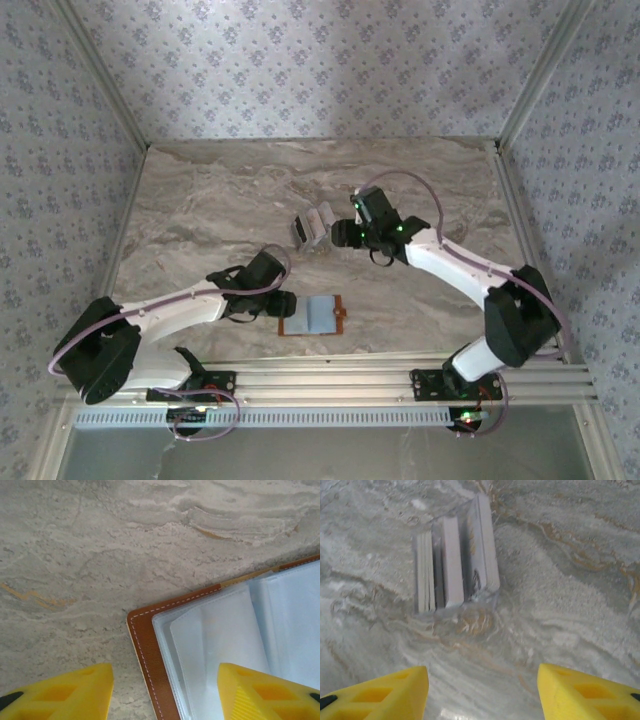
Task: Put the credit cards into the card holder
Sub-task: Pick up the credit card from the storage box.
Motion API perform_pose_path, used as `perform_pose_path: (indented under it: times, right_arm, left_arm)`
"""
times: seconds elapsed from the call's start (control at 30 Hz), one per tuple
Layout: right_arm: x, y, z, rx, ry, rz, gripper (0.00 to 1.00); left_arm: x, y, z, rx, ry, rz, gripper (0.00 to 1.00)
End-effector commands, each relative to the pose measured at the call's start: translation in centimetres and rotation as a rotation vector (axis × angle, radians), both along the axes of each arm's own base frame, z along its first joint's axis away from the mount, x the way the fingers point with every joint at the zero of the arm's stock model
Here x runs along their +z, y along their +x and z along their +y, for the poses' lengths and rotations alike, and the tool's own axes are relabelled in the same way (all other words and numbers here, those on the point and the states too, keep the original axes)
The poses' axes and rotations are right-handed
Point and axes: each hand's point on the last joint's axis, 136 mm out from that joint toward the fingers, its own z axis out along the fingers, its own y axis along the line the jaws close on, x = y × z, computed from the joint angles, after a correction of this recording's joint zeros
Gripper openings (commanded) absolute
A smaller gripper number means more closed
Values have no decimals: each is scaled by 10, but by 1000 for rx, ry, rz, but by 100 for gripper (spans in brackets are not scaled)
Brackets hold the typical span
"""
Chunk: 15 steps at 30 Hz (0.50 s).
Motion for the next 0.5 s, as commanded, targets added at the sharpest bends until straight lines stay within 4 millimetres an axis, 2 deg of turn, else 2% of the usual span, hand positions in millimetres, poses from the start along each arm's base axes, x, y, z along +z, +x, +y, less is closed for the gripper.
perform_pose_path:
  times: [0.0, 0.03, 0.2, 0.47]
  right_arm:
    - [-2, 17, 8, 58, -17, 2, 60]
    - [4, 27, 14, 65, -5, -6, 60]
    - [-13, 52, 27, 86, -3, 30, 57]
    - [-32, 74, 33, 78, -24, 69, 54]
  left_arm:
    - [-3, 2, 2, -22, 23, -27, 55]
    - [-5, 1, 3, -23, 25, -28, 55]
    - [-7, -3, 5, -27, 20, -26, 52]
    - [-5, -5, 5, -27, 3, -30, 52]
